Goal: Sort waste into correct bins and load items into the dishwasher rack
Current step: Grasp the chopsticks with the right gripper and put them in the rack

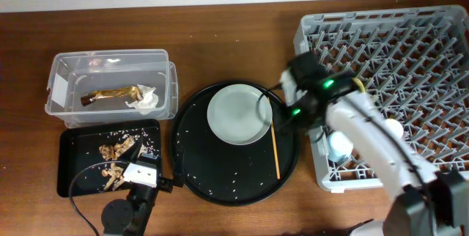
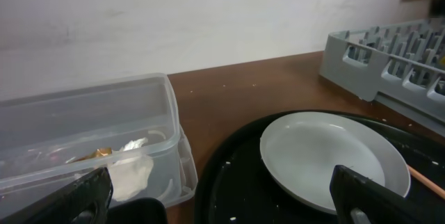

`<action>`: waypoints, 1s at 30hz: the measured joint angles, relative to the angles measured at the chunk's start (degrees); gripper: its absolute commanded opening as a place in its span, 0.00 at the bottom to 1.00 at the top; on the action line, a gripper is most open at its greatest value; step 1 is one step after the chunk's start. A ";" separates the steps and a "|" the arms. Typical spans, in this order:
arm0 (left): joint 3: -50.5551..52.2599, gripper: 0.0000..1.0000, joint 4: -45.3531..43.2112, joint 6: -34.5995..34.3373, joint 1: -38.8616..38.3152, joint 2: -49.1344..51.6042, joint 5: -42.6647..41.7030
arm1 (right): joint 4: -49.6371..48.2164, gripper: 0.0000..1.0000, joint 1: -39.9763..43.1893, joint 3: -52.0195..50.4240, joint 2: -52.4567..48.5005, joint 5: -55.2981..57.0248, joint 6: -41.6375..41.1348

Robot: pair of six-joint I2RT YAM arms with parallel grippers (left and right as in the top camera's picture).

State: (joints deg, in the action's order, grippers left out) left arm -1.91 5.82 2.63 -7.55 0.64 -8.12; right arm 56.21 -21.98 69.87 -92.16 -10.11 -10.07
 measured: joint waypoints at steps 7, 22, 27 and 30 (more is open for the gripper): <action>0.00 1.00 -0.04 0.00 0.00 -0.02 0.00 | -20.98 0.37 -8.50 -16.94 -3.78 4.31 -12.63; 0.00 1.00 -0.07 0.00 0.00 -0.02 0.00 | -4.57 0.04 -8.44 -7.26 0.83 12.61 -14.34; 0.00 0.99 -0.07 0.00 0.00 -0.02 0.00 | -5.09 0.04 -4.02 5.44 11.61 27.80 -6.78; 0.00 0.99 -0.04 0.00 0.00 0.00 0.00 | -6.82 0.04 1.14 5.77 10.10 30.95 4.11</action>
State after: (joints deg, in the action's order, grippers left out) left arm -1.91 5.78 2.63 -7.55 0.64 -8.12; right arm 49.39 -20.84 75.64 -82.06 20.84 -5.96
